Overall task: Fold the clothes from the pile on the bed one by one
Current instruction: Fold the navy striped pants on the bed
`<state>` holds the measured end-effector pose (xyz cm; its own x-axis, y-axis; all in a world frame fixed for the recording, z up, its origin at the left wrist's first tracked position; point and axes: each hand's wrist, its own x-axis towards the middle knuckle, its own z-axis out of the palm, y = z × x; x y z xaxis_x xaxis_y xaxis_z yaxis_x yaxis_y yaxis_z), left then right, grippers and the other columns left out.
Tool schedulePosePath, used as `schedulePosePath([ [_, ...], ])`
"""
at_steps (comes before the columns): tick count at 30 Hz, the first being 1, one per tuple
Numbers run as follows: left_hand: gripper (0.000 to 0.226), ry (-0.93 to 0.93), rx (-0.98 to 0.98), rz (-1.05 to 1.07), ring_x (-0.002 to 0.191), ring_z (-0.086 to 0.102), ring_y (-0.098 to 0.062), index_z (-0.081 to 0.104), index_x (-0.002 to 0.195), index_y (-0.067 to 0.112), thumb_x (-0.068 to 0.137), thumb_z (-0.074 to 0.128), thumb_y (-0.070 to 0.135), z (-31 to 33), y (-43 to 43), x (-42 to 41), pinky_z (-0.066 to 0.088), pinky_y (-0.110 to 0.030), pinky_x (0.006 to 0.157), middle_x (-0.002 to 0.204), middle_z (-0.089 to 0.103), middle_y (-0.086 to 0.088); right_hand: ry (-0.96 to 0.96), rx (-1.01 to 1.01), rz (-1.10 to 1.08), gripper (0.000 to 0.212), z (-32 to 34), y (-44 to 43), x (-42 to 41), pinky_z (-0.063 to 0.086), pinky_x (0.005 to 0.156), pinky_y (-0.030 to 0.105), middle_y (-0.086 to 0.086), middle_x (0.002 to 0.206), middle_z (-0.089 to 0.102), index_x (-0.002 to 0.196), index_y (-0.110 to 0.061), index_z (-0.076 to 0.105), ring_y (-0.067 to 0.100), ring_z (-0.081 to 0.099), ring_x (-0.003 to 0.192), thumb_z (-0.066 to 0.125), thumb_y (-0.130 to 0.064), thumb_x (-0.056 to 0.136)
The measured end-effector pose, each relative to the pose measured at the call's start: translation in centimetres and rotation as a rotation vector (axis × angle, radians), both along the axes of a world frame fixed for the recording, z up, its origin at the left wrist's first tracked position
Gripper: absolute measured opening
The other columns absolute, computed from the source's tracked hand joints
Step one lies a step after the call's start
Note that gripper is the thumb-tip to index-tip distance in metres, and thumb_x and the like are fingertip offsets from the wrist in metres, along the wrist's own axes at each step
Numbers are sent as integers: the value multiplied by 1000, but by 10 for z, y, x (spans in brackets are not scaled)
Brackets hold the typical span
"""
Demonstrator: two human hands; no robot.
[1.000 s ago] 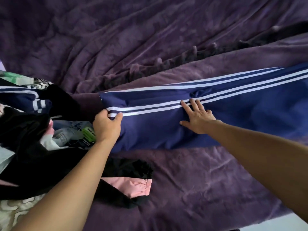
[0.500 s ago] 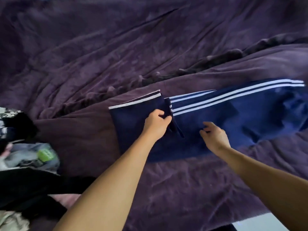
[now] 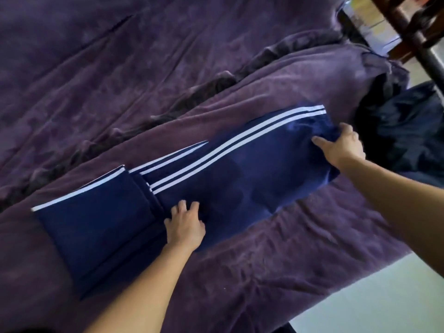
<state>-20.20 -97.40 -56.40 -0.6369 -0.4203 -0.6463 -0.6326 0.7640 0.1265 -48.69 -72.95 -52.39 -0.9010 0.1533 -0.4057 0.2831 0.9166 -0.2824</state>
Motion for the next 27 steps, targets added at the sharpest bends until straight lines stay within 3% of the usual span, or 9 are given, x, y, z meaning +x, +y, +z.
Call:
schedulePosePath([
  [2,45,-53,-11,28,121,39,-28,35,136,21,94,48,31,-10,9,5,43,-44,94,136,34,-6,-110,-119,-59,84,-14,11,-12,41,101,39,10,136,54,139,-12,42,31,51,123,74,-54,73],
  [6,40,-163,-61,24,114,44,-28,39,130,17,95,43,36,-4,20,30,45,-39,87,128,40,-8,-288,-318,-158,62,-17,22,-10,50,77,30,2,106,67,114,-14,65,21,64,88,83,-46,65],
  [9,39,-203,-19,31,114,46,-26,43,129,17,95,43,35,12,20,41,45,-38,90,128,43,-6,-159,-495,-162,39,9,13,0,48,60,20,3,100,70,101,-16,66,7,62,74,84,-31,69],
  [12,33,-183,44,119,113,49,-23,48,124,18,94,43,32,33,17,43,44,-38,93,125,47,-4,54,-464,32,40,59,-26,19,54,74,34,1,95,70,94,-22,61,21,67,88,76,-45,64],
  [15,28,-174,53,207,110,52,-22,52,118,19,93,44,30,52,9,50,44,-35,90,121,50,-2,80,-301,376,52,99,-79,55,49,77,40,6,105,69,110,-26,53,34,63,98,69,-53,69],
  [19,15,-137,79,370,96,56,-17,55,101,19,92,45,27,70,-10,73,45,-30,75,104,59,3,-20,-114,763,51,99,-155,123,44,74,38,9,116,65,126,-23,44,37,60,104,64,-43,83],
  [22,13,-103,77,459,86,55,-15,55,94,18,91,44,26,72,-27,99,46,-31,71,92,60,4,-265,-115,981,57,69,-188,177,47,85,39,9,126,60,137,-25,41,33,58,112,63,-37,86],
  [24,15,-98,70,481,92,55,-19,55,97,17,92,45,27,68,-38,114,45,-32,75,100,60,2,-378,-198,1012,56,51,-193,201,48,90,38,5,126,61,139,-29,44,29,57,113,62,-35,86],
  [27,25,-95,32,453,107,52,-23,54,115,18,94,46,27,61,-51,127,45,-33,80,119,51,-3,-224,-358,796,38,32,-178,198,50,86,37,1,114,67,122,-27,60,25,63,104,62,-27,84],
])
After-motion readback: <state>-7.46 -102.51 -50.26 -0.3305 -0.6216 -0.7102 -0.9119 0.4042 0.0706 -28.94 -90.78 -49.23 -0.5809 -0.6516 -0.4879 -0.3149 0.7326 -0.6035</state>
